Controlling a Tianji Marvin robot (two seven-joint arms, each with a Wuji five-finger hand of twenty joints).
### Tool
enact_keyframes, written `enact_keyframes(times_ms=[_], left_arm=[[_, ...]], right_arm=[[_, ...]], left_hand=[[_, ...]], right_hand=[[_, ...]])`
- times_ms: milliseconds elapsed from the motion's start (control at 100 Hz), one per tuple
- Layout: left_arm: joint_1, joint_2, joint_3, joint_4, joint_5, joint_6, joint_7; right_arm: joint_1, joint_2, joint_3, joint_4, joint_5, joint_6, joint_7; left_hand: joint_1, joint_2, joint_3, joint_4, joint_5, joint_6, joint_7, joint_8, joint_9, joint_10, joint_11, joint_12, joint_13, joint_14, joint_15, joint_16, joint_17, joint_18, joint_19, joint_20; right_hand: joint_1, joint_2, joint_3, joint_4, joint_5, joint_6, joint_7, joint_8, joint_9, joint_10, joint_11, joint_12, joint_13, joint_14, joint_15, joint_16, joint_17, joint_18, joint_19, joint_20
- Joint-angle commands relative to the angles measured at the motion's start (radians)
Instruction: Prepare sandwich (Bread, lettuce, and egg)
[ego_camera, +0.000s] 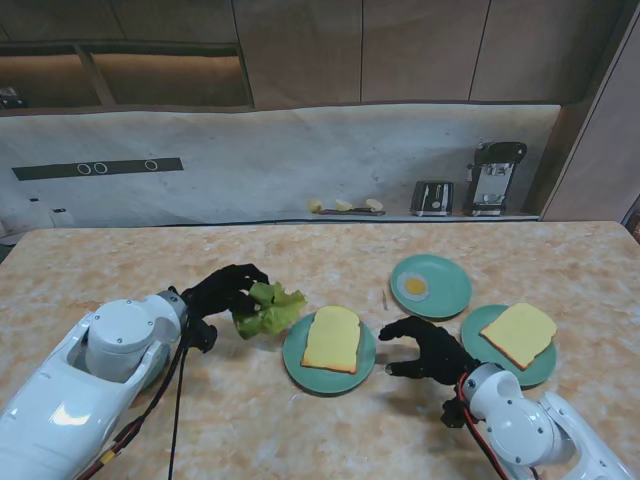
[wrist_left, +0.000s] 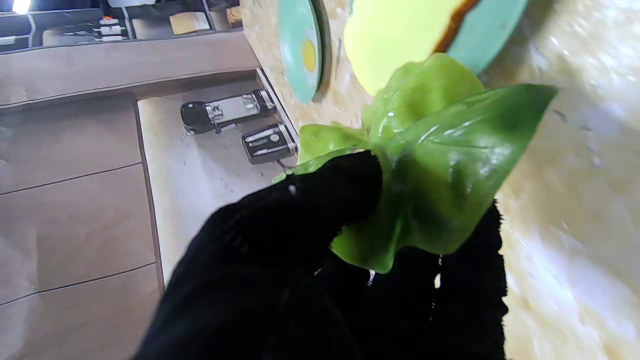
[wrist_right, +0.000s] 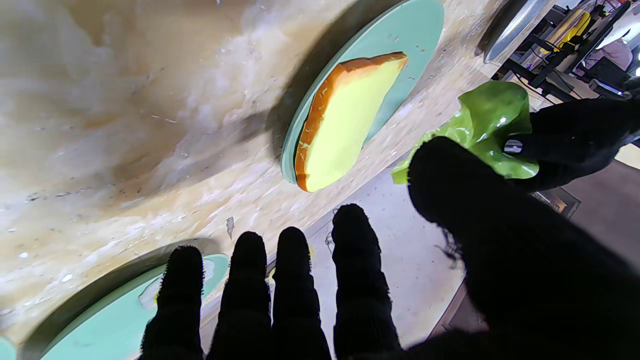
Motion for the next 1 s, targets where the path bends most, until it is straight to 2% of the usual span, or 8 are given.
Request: enact_keyframes(times_ms=[0, 270, 280, 310, 320, 370, 390, 990], left_arm=[[-0.022, -0.016, 0.018, 0.011, 0.013, -0.004, -0.015], [-0.087, -0.037, 0.097, 0.081, -0.091, -0.037, -0.027], [-0.089, -0.038, 0.099, 0.083, -0.094, -0.037, -0.027], [-0.094, -0.04, 0.105, 0.086, -0.103, -0.036, -0.029], [-0.095, -0.04, 0.107, 0.087, -0.107, -0.035, -0.03], [-0.103, -0.042, 0.116, 0.094, -0.123, -0.031, -0.038], [-0.107, -0.043, 0.121, 0.097, -0.126, -0.031, -0.04], [-0.169, -0.059, 0.208, 0.176, -0.192, -0.018, -0.083]], right_arm=[[-0.012, -0.007, 0.0, -0.005, -0.003, 0.002, 0.01], [-0.037, -0.004, 0.023, -0.032, -0.013, -0.015, 0.016], [-0.038, -0.004, 0.023, -0.033, -0.014, -0.016, 0.017], [-0.04, -0.004, 0.025, -0.033, -0.013, -0.018, 0.017], [-0.041, -0.004, 0.025, -0.033, -0.013, -0.019, 0.017], [-0.045, -0.004, 0.027, -0.035, -0.008, -0.02, 0.019], [-0.047, -0.004, 0.028, -0.036, -0.007, -0.022, 0.021], [-0.089, -0.007, 0.056, -0.06, 0.004, -0.091, -0.005]], left_hand=[[0.043, -0.009, 0.008, -0.004, 0.012, -0.023, -0.007, 0.008, 0.006, -0.007, -0.008, 0.018, 0.013, -0.003, -0.013, 0.026, -0.007, -0.023, -0.002, 0.03], [0.049, -0.01, 0.003, -0.004, 0.011, -0.026, -0.011, 0.015, 0.004, -0.009, -0.015, 0.023, 0.013, -0.007, -0.019, 0.033, -0.011, -0.022, -0.012, 0.036], [0.049, -0.01, 0.003, -0.004, 0.012, -0.026, -0.011, 0.015, 0.007, -0.027, -0.013, 0.025, 0.014, -0.008, -0.019, 0.033, -0.011, -0.022, -0.013, 0.036], [0.05, -0.011, 0.003, -0.004, 0.012, -0.026, -0.012, 0.017, 0.006, -0.011, -0.016, 0.024, 0.015, -0.008, -0.02, 0.034, -0.01, -0.021, -0.014, 0.036], [0.045, 0.0, -0.009, 0.005, 0.011, -0.028, -0.012, 0.02, 0.008, -0.028, -0.018, 0.028, 0.013, -0.01, -0.016, 0.032, -0.01, -0.027, -0.017, 0.062], [0.034, 0.013, -0.016, 0.014, 0.008, -0.029, -0.013, 0.022, 0.006, -0.015, -0.024, 0.029, 0.008, -0.011, -0.013, 0.03, -0.009, -0.034, -0.021, 0.089], [0.033, 0.013, -0.015, 0.014, 0.007, -0.029, -0.014, 0.022, 0.008, -0.029, -0.021, 0.031, 0.008, -0.01, -0.012, 0.031, -0.009, -0.035, -0.021, 0.091], [0.029, 0.019, -0.011, 0.011, 0.001, -0.029, -0.022, 0.024, -0.003, -0.015, -0.028, 0.041, -0.002, -0.008, -0.001, 0.043, -0.003, -0.046, 0.003, 0.131]], right_hand=[[-0.028, -0.002, 0.011, -0.013, 0.01, 0.005, 0.008, 0.011, 0.011, 0.0, 0.012, -0.785, 0.004, -0.014, 0.009, 0.016, -0.002, -0.009, 0.013, -0.003], [-0.026, -0.016, 0.008, -0.016, 0.007, 0.005, 0.009, 0.012, 0.012, -0.001, 0.013, -0.785, 0.005, -0.014, 0.009, 0.015, -0.001, -0.007, 0.014, -0.005], [-0.026, -0.019, 0.007, -0.016, 0.008, 0.005, 0.009, 0.012, 0.012, -0.001, 0.013, -0.785, 0.005, -0.012, 0.008, 0.015, -0.001, -0.007, 0.014, -0.005], [-0.025, -0.024, 0.006, -0.017, 0.008, 0.004, 0.009, 0.012, 0.012, -0.001, 0.013, -0.785, 0.003, -0.012, 0.007, 0.015, -0.002, -0.007, 0.014, -0.006], [-0.025, -0.024, 0.006, -0.017, 0.007, 0.004, 0.009, 0.012, 0.012, -0.001, 0.013, -0.785, 0.005, -0.013, 0.008, 0.015, -0.002, -0.006, 0.014, -0.006], [-0.023, -0.025, 0.006, -0.018, 0.007, 0.005, 0.009, 0.012, 0.01, -0.002, 0.012, -0.785, 0.003, -0.014, 0.006, 0.014, -0.003, -0.008, 0.013, -0.007], [-0.024, -0.027, 0.004, -0.019, 0.006, 0.005, 0.009, 0.012, 0.009, -0.002, 0.011, -0.785, 0.003, -0.013, 0.006, 0.014, -0.004, -0.008, 0.012, -0.007], [-0.029, -0.044, 0.003, -0.026, -0.009, -0.002, 0.012, 0.013, 0.01, -0.007, 0.01, -0.785, -0.001, -0.02, 0.0, 0.013, -0.012, -0.01, 0.003, -0.012]])
